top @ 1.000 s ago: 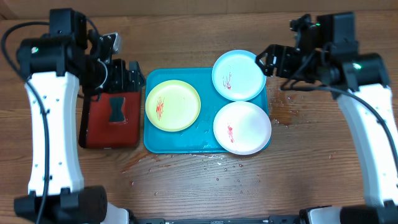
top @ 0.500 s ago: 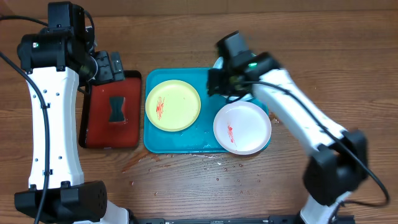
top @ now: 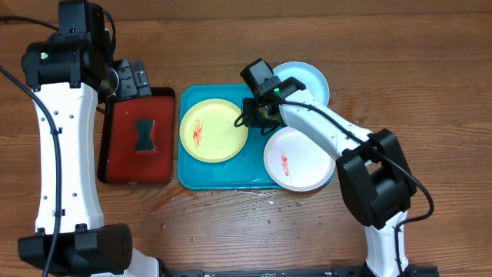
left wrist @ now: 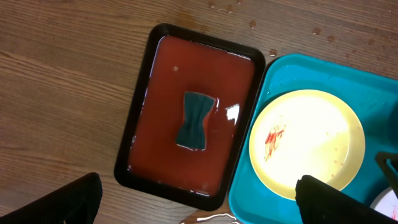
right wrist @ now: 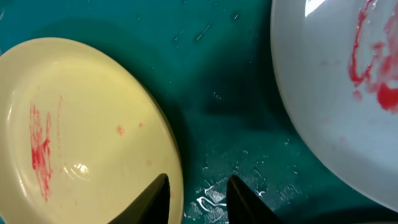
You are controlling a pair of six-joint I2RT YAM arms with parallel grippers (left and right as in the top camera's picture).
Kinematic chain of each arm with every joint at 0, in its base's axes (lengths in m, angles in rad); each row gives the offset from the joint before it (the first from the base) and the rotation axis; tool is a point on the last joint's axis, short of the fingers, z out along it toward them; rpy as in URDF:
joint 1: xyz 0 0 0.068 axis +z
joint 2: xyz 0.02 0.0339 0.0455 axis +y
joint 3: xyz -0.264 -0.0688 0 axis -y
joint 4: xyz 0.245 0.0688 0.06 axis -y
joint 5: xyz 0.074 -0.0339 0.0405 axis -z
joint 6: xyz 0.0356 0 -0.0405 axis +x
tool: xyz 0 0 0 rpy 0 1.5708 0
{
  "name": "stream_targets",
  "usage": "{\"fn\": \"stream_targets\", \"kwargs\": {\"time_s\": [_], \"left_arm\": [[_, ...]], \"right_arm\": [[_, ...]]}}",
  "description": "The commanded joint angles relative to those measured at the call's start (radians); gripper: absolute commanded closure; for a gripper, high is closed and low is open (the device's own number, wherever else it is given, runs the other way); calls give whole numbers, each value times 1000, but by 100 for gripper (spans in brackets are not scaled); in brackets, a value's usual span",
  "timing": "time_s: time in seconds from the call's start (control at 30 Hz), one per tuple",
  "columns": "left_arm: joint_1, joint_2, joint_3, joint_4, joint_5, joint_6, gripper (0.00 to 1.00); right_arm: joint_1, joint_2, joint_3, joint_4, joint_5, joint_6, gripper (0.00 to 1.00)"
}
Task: Clean dirty plates on tray and stack at the side
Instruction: 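Move the right gripper to the yellow plate's rim and grasp it, then lower the left gripper into the black tray and grasp the sponge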
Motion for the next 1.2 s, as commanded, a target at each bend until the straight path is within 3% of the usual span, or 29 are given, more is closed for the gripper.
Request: {"fn": "stream_targets", "kwargs": {"time_s": [0.0, 0.87, 0.97, 1.17], "left_arm": [[4, -7, 23, 4, -17, -17, 0], [4, 103, 12, -16, -17, 10, 2], [4, 109, 12, -15, -17, 25, 4], [4, 109, 12, -17, -3, 32, 1]], "right_arm": [[21, 21, 23, 16, 13, 0, 70], [43, 80, 55, -18, 2, 19, 83], [39, 53, 130, -87, 4, -3, 77], [29, 37, 248, -208, 6, -6, 57]]}}
